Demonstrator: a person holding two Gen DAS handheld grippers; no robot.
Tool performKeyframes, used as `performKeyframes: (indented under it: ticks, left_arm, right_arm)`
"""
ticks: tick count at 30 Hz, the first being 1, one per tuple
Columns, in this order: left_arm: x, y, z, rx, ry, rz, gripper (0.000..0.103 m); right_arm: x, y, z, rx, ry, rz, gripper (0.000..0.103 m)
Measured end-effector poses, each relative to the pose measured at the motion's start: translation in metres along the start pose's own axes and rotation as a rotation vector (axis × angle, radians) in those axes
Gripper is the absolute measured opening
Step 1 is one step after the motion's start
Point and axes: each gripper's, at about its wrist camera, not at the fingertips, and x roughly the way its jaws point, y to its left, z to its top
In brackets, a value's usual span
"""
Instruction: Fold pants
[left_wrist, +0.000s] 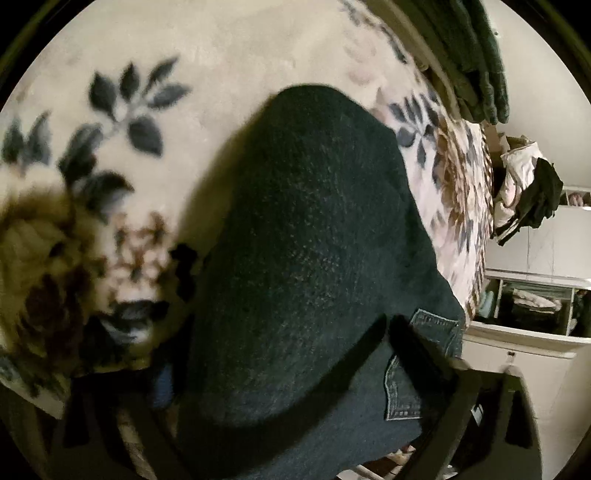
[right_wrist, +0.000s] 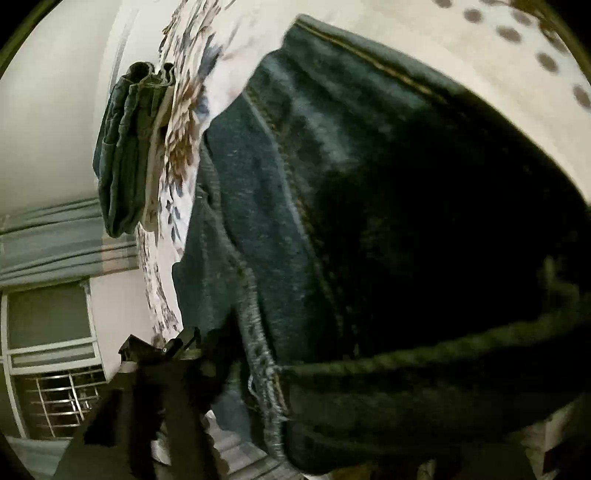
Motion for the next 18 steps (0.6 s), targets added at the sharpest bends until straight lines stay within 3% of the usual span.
performKeyframes:
  ticks: [2, 5, 10, 18]
  left_arm:
    - [-0.009, 0.001, -0.004, 0.009, -0.029, -0.003, 0.048]
    - [-0.027, -0.002, -0.011, 0.012, -0.053, -0.021, 0.037]
    - [-0.068, -0.031, -0.015, 0.043, -0.079, -0.022, 0.035]
    - [-0.163, -0.108, 0.009, 0.088, -0.158, -0.041, 0.034]
  right_arm:
    - [-0.003, 0.011, -0.001, -0.005, -0.019, -0.023, 0.043]
    - [-0.009, 0.030, -0.003, -0.034, -0.030, -0.059, 0.039]
    - [-0.032, 0.064, -0.009, -0.065, -0.023, -0.074, 0.038]
    - [-0.092, 0.157, 0.003, -0.123, -0.029, 0.017, 0.038]
